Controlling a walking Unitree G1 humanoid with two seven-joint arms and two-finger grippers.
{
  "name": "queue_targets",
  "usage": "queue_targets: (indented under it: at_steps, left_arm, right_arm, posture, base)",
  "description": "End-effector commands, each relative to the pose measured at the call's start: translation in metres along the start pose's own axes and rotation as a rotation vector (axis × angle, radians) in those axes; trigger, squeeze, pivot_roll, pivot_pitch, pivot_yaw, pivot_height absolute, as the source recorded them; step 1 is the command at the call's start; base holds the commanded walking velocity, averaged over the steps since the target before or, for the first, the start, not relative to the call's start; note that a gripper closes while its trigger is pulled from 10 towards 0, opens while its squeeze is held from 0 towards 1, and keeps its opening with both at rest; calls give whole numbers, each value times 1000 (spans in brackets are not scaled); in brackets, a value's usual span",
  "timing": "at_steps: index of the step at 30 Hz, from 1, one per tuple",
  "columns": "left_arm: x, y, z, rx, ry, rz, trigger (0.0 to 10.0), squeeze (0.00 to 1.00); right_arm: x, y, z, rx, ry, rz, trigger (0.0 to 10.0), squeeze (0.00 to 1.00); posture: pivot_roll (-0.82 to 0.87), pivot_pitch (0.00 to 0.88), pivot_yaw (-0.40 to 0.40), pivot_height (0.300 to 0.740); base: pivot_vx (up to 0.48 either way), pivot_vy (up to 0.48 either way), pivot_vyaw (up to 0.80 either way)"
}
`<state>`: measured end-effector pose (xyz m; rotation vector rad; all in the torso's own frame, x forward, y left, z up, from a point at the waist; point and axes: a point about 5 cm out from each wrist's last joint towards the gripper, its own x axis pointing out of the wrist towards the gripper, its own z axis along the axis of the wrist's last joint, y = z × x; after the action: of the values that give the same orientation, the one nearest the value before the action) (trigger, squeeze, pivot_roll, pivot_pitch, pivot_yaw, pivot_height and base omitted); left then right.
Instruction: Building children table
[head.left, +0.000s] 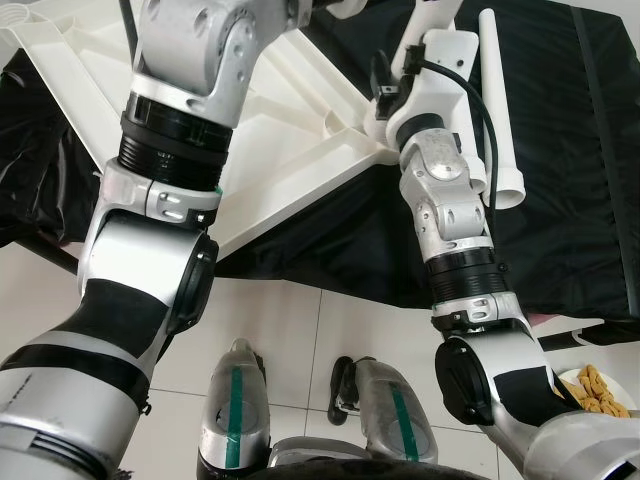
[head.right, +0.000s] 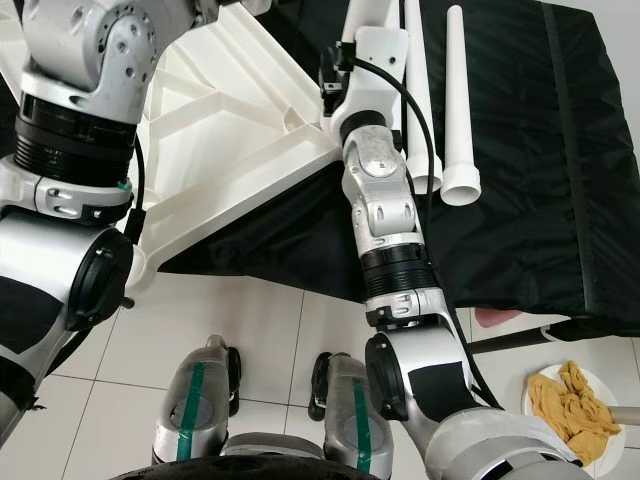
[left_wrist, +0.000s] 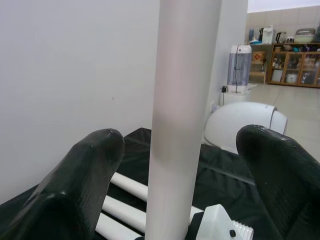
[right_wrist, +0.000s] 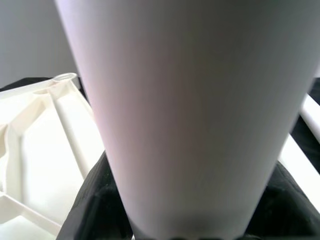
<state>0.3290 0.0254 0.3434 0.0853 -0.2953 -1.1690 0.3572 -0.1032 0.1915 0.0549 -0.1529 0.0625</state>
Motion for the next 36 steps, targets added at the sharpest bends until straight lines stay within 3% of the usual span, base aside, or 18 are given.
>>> queue_targets:
  at_steps: [1,4,5,12,17,24,31,36]
  left_arm:
    - [-2,0,2,-12,-14,30,10000,0]
    - [-5,1,2,-34,-27,42,10000,0]
    - [-13,5,-2,-66,-34,94,10000,0]
    - [-21,10,-16,-110,1,175,10000,0]
    - [-26,11,-38,-124,82,230,10000,0]
    - [-36,6,-75,-164,179,312,10000,0]
    - [-41,3,-90,-164,220,354,10000,0]
    - [-56,-3,-107,-180,286,388,10000,0]
  right_arm:
    - [3,-5,4,4,-5,-15,10000,0]
    - [4,-9,6,-3,-14,-22,10000,0]
    - [6,-17,9,-7,-22,-23,10000,0]
    - [7,-24,13,-47,-46,0,10000,0]
    - [7,-26,15,-70,-52,39,10000,0]
    - [4,-19,16,-68,-70,183,10000,0]
    - [6,-22,19,-81,-88,204,10000,0]
    - [10,-40,12,-79,-50,151,10000,0]
  posture:
    - [100,0,-36,740]
    - [100,0,-40,740]
    - [100,0,-46,740]
    - [99,0,-49,740]
    - [98,0,-54,740]
    - [101,24,-58,740]
    - [102,34,-55,740]
    - [111,46,-57,740]
  base:
    - [0,0,0]
    - [0,0,0]
    - [0,0,0]
    - [0,0,0]
    - [0,0,0]
    - [0,0,0]
    - [0,0,0]
    - [0,0,0]
